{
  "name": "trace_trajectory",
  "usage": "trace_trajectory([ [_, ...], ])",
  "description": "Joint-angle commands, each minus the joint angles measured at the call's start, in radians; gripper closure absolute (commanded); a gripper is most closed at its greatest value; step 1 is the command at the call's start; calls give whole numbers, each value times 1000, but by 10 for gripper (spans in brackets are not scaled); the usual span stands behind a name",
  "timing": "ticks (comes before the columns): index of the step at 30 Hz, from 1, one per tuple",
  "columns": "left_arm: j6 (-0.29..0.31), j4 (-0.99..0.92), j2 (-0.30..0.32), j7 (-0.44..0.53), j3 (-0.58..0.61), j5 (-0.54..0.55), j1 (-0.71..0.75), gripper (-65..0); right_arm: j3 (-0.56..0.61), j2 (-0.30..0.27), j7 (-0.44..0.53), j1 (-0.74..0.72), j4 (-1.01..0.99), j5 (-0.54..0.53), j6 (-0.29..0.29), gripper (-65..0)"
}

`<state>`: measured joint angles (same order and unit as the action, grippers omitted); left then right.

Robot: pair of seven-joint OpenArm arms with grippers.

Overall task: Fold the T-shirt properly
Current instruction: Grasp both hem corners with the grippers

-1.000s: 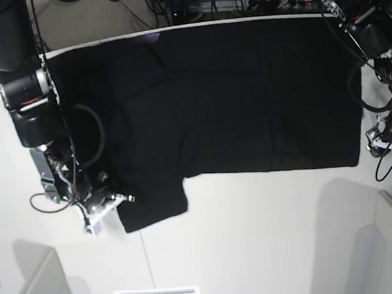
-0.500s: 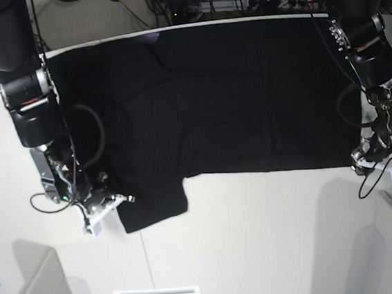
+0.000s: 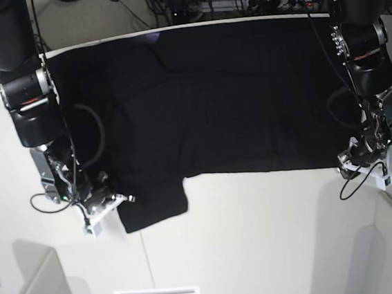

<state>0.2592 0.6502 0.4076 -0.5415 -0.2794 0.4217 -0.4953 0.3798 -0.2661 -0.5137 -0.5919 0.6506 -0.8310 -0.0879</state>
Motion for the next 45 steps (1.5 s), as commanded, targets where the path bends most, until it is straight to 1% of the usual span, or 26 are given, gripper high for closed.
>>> trace_trajectory([
  [1, -5, 7, 15, -12, 2, -2, -19, -359, 0, -11, -13, -21, 7, 9, 4, 0],
  [3, -5, 4, 15, -12, 2, -4, -16, -355, 0, -12, -12, -21, 7, 9, 4, 0],
  [4, -5, 4, 15, -12, 2, -4, -13, -342, 0, -12, -12, -21, 7, 9, 4, 0],
  [5, -5, 4, 15, -12, 2, -4, -12, -306, 0, -12, -12, -21, 7, 9, 4, 0],
  [6, -5, 4, 15, -12, 4, -4, -10, -247, -2, -12, -10, -21, 7, 9, 4, 0],
  [8, -5, 4, 15, -12, 4, -4, -10, -105, -3, -12, -9, -20, 7, 9, 4, 0],
  [9, -5, 1, 15, -12, 4, -4, -9, -21, -3, -12, -6, -20, 7, 9, 4, 0],
  [10, -5, 1, 15, -12, 4, -4, -9, 0, -3, -14, 5, -20, 7, 9, 4, 0],
  [17, -2, 10, 17, -12, 4, 1, -9, 0, -5, -19, 71, 2, 13, 9, 4, 0],
  [22, -1, 24, 21, -12, 4, 1, -1, 0, -5, -40, 91, 3, 16, 9, -3, 0],
  [24, -1, 87, 21, -12, 2, 3, 34, 0, -5, -43, 106, 7, 50, 9, -3, 0],
  [27, -1, 196, 20, -16, -1, 3, 79, 0, -6, -68, 105, 8, 97, 9, -3, 0],
  [29, -1, 214, 18, -16, -2, 4, 83, 0, -6, -69, 105, 8, 111, 9, -3, 0],
  [33, -1, 268, 20, -85, -7, 4, 88, 0, -6, -86, 102, 16, 157, 9, -3, 0],
  [37, -1, 362, 27, -99, -7, 4, 128, 0, -6, -109, 94, 45, 219, 5, -3, 0],
  [40, -1, 422, 34, -131, -13, 6, 160, 0, -8, -135, 69, 72, 282, 2, -2, 0],
  [43, -1, 487, 29, -159, -97, 6, 203, 0, -8, -154, 62, 97, 335, 2, 3, 0],
  [45, -1, 538, 29, -196, -139, 6, 229, 0, -20, -157, 51, 120, 357, 2, 3, 0],
])
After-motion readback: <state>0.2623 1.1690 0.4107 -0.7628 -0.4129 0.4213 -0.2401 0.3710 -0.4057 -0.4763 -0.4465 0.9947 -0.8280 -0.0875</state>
